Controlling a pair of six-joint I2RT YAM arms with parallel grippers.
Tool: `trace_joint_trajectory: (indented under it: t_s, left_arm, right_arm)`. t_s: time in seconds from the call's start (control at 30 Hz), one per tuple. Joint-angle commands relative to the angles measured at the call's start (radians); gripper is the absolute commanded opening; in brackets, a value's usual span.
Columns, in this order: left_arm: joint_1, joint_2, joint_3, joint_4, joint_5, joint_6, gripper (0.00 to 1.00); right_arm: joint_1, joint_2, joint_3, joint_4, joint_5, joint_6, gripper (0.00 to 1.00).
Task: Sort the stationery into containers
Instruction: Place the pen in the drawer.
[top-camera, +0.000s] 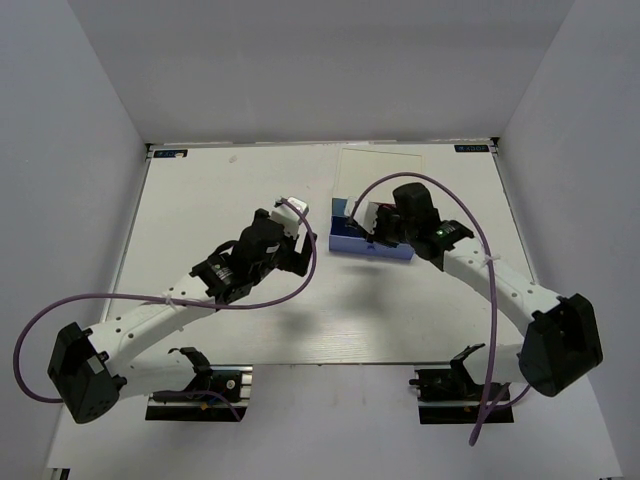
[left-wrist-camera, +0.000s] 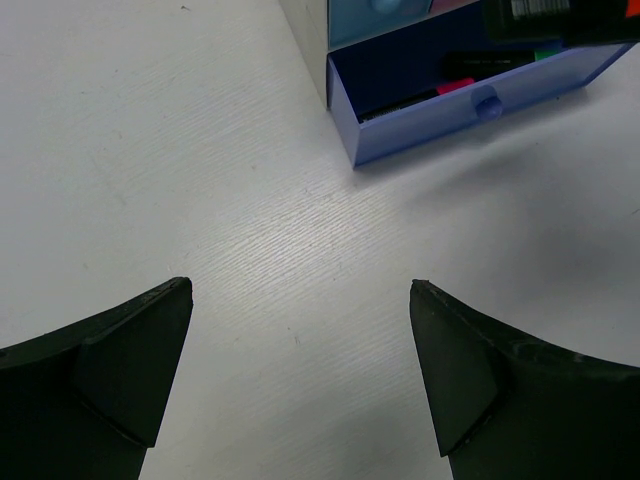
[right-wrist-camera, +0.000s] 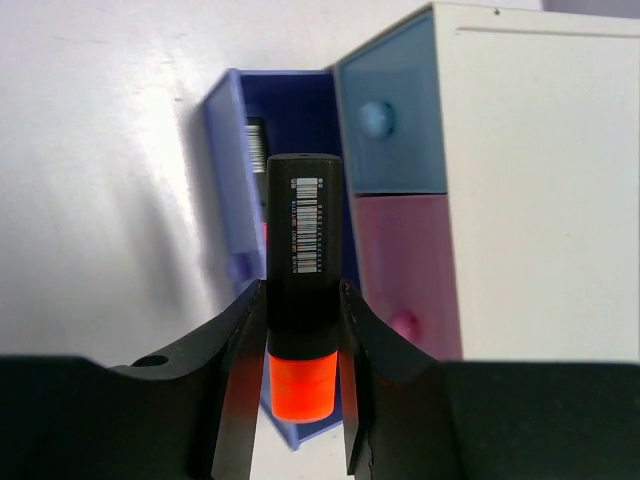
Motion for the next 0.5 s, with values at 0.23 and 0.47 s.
trace_joint_trajectory:
  t_s: [0.23,0.47]
  left_arm:
    - [-0.001,0.011,0.009,0.015,-0.029,0.005,1.0]
    - [-0.001,0.02,0.009,0.015,-0.029,0.005,1.0]
  right_arm:
    - [0.015,0.123,0.032,0.249,0.192,-0.047,0.23]
    - [0.016,0.192,0.021,0.307,0.269,-0.054,0.35]
